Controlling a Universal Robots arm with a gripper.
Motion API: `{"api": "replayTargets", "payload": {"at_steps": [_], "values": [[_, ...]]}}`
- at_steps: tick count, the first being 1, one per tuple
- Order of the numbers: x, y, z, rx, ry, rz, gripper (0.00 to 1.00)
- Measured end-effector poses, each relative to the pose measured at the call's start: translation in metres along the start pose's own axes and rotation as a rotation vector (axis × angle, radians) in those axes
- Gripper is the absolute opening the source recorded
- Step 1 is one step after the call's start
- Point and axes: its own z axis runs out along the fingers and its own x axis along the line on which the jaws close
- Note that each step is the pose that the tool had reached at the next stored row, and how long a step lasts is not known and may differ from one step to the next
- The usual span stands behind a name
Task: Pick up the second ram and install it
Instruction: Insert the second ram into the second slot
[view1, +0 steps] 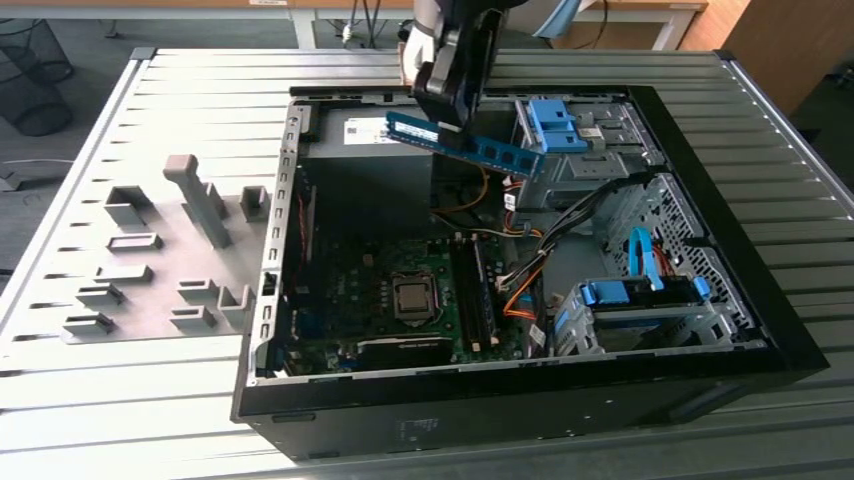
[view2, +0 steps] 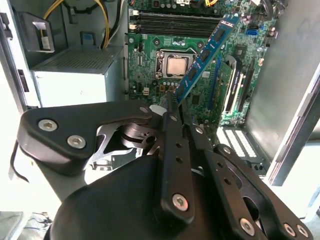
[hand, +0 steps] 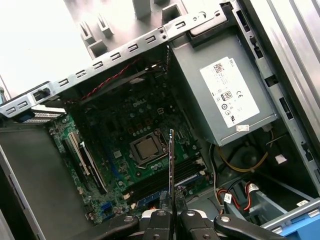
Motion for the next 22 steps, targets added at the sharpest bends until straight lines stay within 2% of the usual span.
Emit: {"api": "replayTargets", "payload": {"at_steps": [13, 15, 22], "values": [[0.0, 0.0, 0.002, -0.0008, -0.0007, 0.231, 0.14], [0.0, 0.0, 0.0026, -0.0013, -0.0012, 0.287, 0.14], [0.0, -0.0001, 0.004, -0.0022, -0.0023, 0.414, 0.14]]}}
